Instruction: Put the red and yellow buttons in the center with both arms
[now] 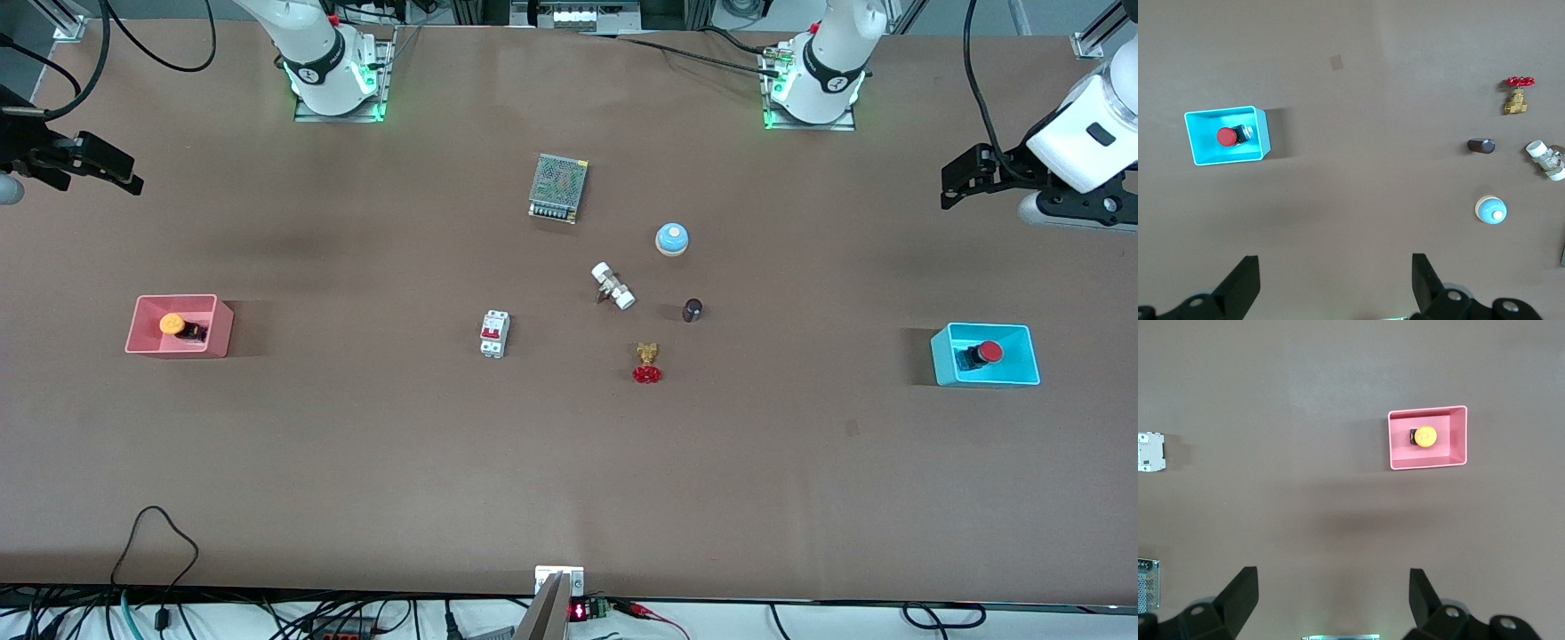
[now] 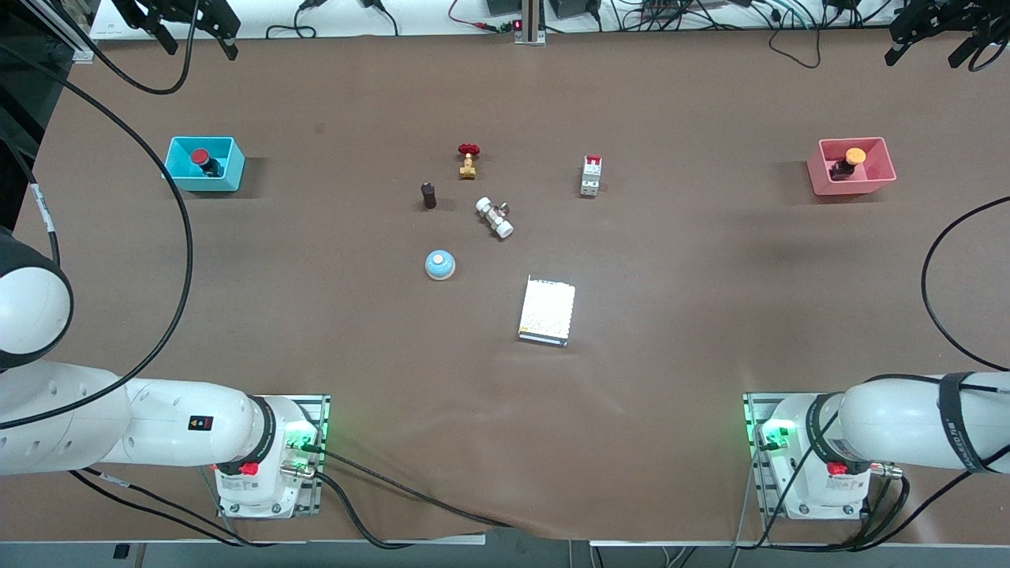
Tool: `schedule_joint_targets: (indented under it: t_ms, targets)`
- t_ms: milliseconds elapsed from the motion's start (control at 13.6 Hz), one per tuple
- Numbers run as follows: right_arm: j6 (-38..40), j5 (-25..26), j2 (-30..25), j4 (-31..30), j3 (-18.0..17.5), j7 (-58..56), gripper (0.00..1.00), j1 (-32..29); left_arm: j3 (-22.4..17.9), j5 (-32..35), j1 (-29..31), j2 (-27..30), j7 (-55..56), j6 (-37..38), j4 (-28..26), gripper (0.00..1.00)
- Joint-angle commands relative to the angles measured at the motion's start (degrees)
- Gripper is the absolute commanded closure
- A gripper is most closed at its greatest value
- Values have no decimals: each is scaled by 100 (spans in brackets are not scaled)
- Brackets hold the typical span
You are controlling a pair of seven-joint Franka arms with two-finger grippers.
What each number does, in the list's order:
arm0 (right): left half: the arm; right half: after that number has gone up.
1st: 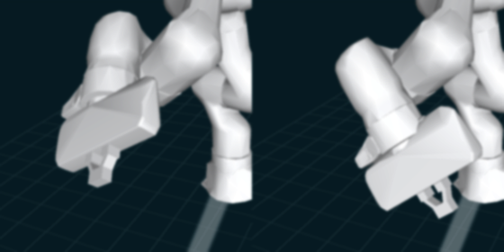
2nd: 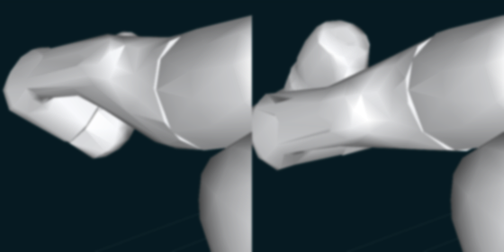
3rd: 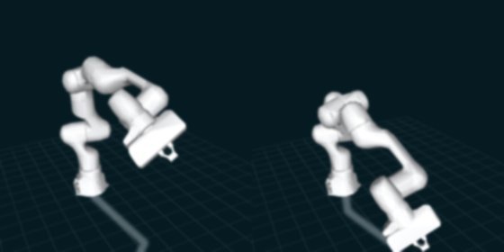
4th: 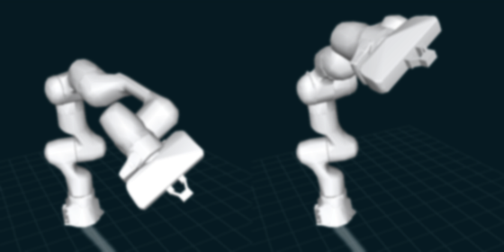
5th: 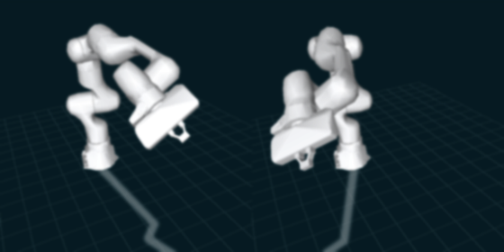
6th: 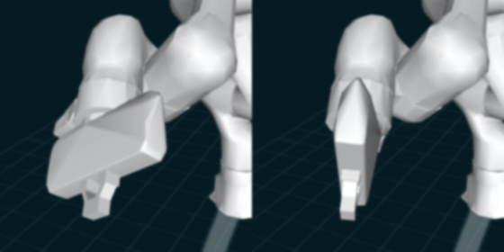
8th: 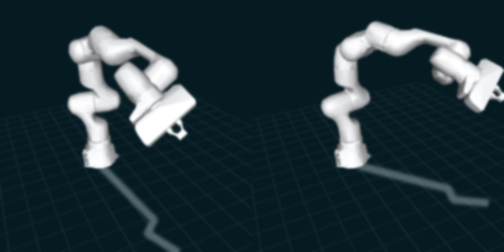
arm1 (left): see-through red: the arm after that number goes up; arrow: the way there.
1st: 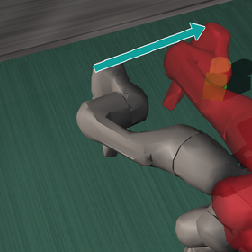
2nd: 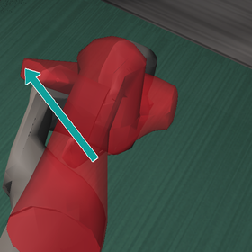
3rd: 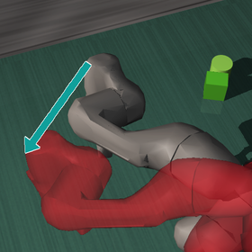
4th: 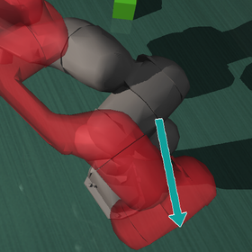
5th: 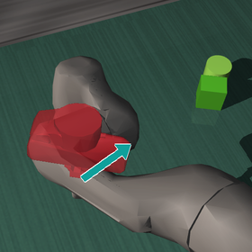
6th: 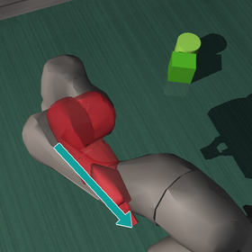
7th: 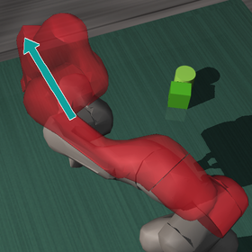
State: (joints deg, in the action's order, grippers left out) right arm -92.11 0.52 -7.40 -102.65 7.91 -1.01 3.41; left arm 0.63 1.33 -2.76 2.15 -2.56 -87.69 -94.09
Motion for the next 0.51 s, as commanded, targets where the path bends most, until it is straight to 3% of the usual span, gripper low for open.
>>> schedule_joint_targets:
  t_ms: [0,441]
  targets:
    - [88,80,-69,43,-17,74,0,20,-11,131,12,-56,-70,138,171,0]
    - [71,80,-52,61,0,75,0,-24,-11,131,12,-56,-70,138,171,0]
